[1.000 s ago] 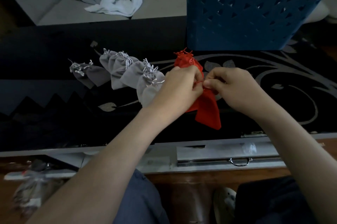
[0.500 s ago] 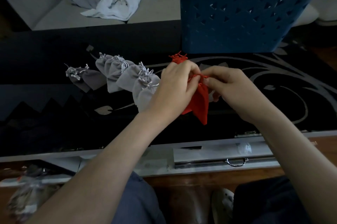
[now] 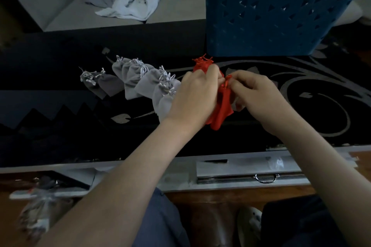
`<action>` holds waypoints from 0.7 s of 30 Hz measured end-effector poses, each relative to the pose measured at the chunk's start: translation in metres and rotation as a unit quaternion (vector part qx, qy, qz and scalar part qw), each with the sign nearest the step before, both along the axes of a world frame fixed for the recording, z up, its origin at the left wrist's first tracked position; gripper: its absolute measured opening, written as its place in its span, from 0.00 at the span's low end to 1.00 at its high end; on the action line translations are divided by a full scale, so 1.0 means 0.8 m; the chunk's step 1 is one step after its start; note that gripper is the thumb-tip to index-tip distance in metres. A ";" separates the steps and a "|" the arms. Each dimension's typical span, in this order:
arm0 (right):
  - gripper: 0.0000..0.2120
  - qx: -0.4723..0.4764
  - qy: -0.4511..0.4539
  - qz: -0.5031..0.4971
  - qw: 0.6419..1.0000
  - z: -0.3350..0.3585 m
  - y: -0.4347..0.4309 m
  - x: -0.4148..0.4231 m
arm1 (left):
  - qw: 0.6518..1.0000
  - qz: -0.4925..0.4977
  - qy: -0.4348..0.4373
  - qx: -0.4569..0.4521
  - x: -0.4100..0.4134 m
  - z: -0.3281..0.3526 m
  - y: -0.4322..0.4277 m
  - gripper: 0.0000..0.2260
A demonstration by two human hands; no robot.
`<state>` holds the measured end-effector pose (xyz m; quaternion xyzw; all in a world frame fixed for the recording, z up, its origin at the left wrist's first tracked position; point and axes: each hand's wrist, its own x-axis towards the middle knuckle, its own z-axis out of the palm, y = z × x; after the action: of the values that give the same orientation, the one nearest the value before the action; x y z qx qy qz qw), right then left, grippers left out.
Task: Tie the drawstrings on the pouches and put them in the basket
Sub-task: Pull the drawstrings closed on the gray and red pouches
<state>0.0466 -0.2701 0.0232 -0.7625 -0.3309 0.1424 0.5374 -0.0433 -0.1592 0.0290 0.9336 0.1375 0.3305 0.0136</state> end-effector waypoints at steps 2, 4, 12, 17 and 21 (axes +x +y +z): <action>0.09 0.014 0.038 0.006 0.999 0.000 0.001 -0.001 | 1.000 -0.001 0.008 0.011 0.001 0.001 -0.003 0.08; 0.09 0.028 0.066 0.016 0.997 0.001 0.002 -0.003 | 0.995 -0.019 0.005 -0.097 0.005 0.000 -0.003 0.09; 0.13 0.054 0.059 0.023 0.997 -0.001 0.001 -0.003 | 0.998 0.011 -0.046 -0.046 0.008 -0.012 -0.001 0.09; 0.12 0.053 0.020 -0.005 0.998 0.002 0.000 -0.004 | 0.994 -0.058 -0.085 -0.044 0.011 -0.012 0.007 0.07; 0.10 0.063 0.009 -0.081 0.995 0.000 0.000 -0.004 | 0.987 -0.091 -0.112 -0.074 0.012 -0.013 0.008 0.04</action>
<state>0.0435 -0.2701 0.0231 -0.7505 -0.2712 0.0842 0.5968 -0.0341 -0.1527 0.0186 0.8959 0.0735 0.4189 0.1281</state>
